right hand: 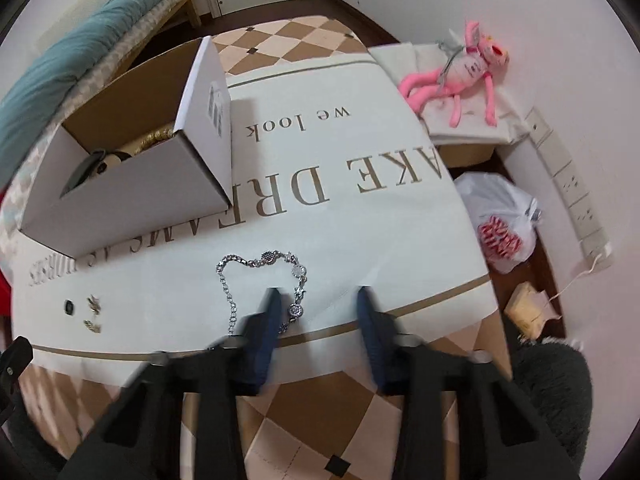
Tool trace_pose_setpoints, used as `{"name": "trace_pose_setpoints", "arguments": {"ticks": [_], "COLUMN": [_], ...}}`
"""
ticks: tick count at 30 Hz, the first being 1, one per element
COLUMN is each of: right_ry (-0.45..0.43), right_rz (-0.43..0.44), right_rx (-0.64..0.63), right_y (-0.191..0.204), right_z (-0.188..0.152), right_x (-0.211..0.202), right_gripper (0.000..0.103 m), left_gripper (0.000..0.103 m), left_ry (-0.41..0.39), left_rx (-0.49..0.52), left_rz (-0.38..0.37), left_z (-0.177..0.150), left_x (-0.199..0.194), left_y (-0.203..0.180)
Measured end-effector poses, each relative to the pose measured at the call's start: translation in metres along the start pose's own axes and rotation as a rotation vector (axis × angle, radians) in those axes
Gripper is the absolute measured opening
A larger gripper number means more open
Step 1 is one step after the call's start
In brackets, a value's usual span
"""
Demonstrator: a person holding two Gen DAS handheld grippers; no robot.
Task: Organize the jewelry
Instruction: 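Grasp the thin silver chain necklace with the right gripper, then grasp a silver earring with the left gripper while the right gripper holds the necklace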
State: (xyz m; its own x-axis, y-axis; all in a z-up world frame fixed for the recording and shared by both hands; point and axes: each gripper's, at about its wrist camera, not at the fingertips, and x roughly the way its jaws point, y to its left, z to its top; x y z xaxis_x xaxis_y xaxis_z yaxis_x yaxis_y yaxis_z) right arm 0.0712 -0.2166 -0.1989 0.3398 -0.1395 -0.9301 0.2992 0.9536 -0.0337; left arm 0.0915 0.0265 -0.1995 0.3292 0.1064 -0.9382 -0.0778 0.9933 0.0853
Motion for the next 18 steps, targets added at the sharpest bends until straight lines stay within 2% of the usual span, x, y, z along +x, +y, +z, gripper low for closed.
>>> {"name": "trace_pose_setpoints", "arguments": {"ticks": [6,13,18], "right_ry": [0.012,-0.046,-0.036], "right_rz": [0.072,0.169,0.171], "right_rx": [0.034,0.060,0.054], "right_y": [-0.012,-0.017,-0.010], "right_z": [0.007,0.015,0.013], "right_x": [-0.005,-0.041,-0.037], "right_gripper": [0.006,0.006,0.006], "left_gripper": [0.102,0.102,0.100], "left_ry": [0.020,0.027,0.018], "left_rx": [0.059,0.026,0.067], "left_rz": [-0.057,-0.122,-0.195], "left_z": [-0.001,0.007,0.009], "left_x": [0.010,0.018,0.013], "left_y": [-0.018,-0.008,-0.026]}}
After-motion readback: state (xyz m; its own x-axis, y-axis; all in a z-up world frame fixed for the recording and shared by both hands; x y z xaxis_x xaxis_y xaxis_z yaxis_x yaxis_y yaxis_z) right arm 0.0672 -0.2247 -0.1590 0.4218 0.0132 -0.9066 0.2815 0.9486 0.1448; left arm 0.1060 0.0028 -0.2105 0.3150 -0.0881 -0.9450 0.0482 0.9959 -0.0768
